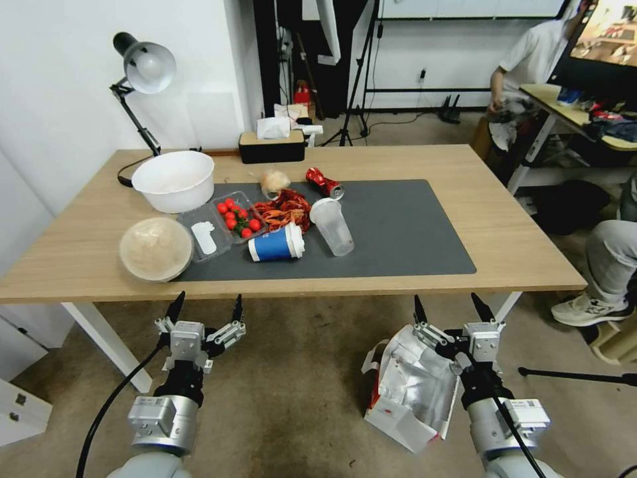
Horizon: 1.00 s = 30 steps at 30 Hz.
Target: Pick up the food delivery bag from the floor and place it on the table.
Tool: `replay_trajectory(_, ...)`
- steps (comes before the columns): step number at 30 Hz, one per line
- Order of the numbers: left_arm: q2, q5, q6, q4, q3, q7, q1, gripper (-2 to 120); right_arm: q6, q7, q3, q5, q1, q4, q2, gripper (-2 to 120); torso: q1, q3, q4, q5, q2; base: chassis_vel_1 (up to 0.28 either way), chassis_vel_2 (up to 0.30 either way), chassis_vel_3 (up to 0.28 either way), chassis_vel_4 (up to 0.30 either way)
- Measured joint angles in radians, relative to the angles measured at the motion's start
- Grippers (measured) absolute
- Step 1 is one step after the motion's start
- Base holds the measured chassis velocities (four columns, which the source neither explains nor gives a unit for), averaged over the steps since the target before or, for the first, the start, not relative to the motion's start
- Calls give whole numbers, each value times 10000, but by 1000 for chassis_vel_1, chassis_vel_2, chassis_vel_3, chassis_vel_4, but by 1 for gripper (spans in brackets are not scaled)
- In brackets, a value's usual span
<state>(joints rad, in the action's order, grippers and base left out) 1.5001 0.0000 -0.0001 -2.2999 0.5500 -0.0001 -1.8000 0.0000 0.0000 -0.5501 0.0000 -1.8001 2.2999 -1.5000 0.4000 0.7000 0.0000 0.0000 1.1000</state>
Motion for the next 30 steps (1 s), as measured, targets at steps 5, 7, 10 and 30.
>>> replay_trajectory(5,-184,-417,238,3,-198,-254,66,100,-319,-504,6,-206,-228,81,-229,100,0,0,4,2,0,0,0,0,0)
replay_trajectory(7,-371,-842,509,24,-414,-522,142,100,-719,-1081,42,-468,-502,207,-508,100,1,0,-2,0,0,0,0,0,0)
replay_trajectory(10,-758,-1701,1043,70,-838,-1055,285,100,-1353,-2027,109,-897,-944,416,-957,100,-1,0,-4,-3,0,0,0,0,0)
replay_trajectory(30,-1801,-4625,691,415,-2037,-3144,455,100,-822,-2525,68,-881,-999,526,-1116,100,0,0,0,2,0,0,0,0,0)
